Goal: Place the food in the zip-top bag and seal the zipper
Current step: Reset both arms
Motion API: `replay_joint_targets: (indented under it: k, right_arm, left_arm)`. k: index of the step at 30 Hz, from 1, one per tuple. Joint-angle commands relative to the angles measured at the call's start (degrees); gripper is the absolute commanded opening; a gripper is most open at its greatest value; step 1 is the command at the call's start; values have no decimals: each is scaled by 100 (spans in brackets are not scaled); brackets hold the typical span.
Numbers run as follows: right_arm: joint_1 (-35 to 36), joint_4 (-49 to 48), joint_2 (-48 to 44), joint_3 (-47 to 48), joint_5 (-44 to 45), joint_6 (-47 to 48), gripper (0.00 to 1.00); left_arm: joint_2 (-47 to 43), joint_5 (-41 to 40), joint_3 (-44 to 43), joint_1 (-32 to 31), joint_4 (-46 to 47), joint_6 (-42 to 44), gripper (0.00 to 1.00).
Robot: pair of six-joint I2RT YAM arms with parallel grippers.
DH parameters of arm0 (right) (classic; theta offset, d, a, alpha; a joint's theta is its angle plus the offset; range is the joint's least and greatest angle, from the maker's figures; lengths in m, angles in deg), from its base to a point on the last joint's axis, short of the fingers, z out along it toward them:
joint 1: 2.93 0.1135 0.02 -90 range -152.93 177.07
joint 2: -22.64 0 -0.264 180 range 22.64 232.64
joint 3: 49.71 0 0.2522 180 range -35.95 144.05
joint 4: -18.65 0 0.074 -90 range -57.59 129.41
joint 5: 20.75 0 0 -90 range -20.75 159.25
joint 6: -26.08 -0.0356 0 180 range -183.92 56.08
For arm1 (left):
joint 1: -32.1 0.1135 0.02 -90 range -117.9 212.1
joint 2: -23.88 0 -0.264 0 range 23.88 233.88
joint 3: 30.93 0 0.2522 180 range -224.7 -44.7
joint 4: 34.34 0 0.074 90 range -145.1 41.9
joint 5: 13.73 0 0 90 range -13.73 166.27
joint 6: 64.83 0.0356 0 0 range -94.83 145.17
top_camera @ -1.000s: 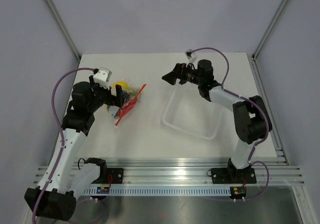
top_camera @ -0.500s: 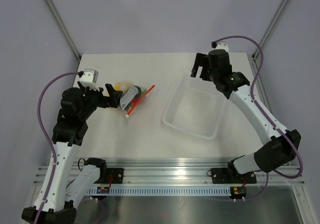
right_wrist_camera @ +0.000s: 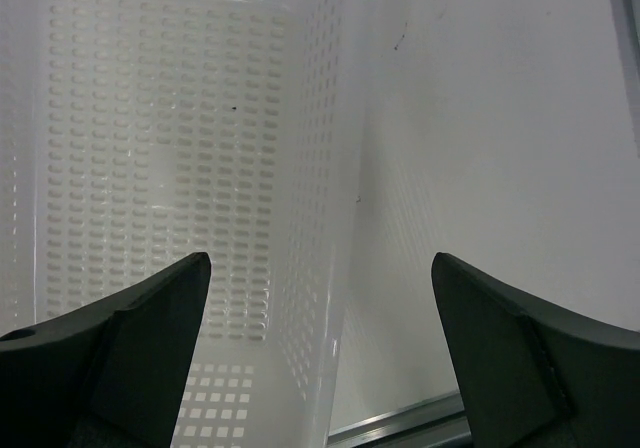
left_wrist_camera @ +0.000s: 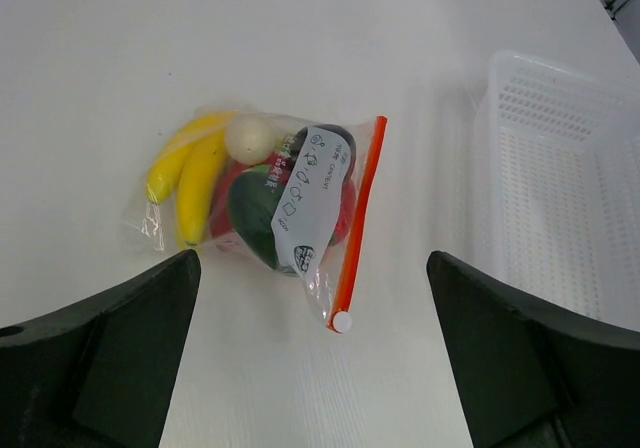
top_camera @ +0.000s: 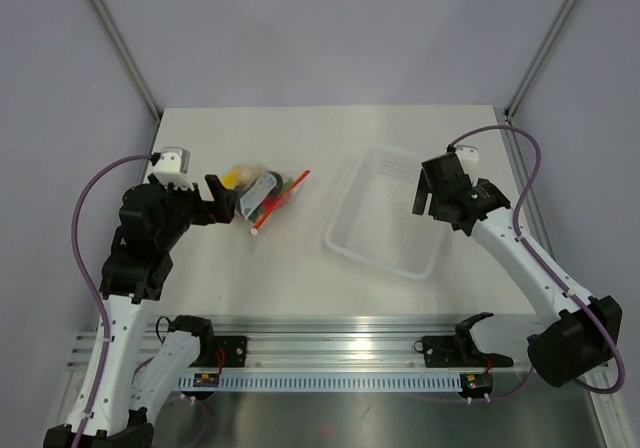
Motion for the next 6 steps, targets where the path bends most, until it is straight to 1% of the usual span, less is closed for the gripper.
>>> replay_joint_targets:
  k: [1,6]
  right_arm:
    - [7,92,-136,-73,431,-278,100]
    - [-2,-109,-320,-38,308,-261,100]
  left_arm:
    - [-116,-328,88,1,112,11,99]
    - [-90,-372,-25,1,68,2,99]
